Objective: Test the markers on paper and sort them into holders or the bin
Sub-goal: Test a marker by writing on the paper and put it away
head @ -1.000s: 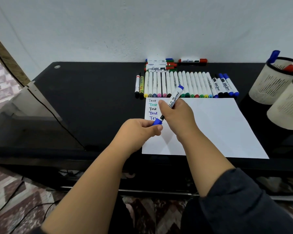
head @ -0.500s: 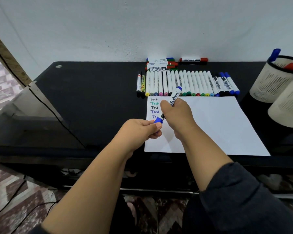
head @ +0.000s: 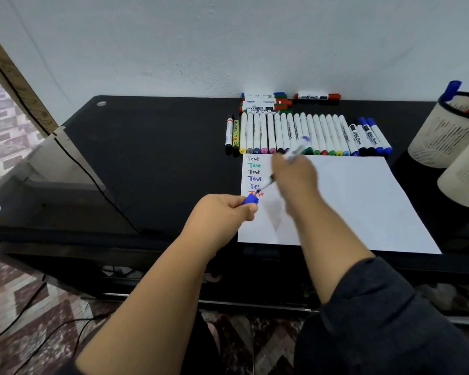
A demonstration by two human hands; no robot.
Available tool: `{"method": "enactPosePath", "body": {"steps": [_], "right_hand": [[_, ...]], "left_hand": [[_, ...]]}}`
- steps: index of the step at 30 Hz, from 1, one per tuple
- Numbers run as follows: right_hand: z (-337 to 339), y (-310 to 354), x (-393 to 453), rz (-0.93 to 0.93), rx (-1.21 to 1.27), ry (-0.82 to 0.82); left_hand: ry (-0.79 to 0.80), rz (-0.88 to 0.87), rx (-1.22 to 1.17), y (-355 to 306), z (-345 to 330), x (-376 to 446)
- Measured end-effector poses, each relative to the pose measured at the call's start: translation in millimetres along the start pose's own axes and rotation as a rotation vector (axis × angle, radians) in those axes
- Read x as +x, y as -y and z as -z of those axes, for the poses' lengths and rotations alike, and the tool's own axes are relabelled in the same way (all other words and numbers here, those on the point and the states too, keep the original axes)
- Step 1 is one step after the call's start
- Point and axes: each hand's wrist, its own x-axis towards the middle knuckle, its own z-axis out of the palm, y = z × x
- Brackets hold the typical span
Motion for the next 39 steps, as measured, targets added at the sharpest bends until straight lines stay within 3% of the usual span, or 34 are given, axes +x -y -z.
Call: {"method": "enactPosePath", "body": {"steps": [3, 11, 17, 20, 24, 39], "right_hand": [[24, 0, 15, -0.131, 0.132, -0.093], [13, -9, 5, -0.113, 0.316, 0.071], [14, -18, -1, -0.059, 0.274, 0.119], [8, -22, -5, 0.052, 0.122, 0.16], [0, -28, -5, 0.112, -0.024, 0.094], [-11, -36, -6, 0.212, -0.181, 0.106]], "left_hand": [[-0.059, -0.012, 0.088, 4, 8, -3], [-0.162, 0.008, 0.144, 0, 4, 10], [-0.25, -0.023, 0.197, 1, 16, 19], [-0.249, -0.027, 0.185, 3, 17, 24], [-0.233, -0.03, 0.23, 7, 16, 30], [-0.209, -0.032, 0.283, 7, 14, 36]]}}
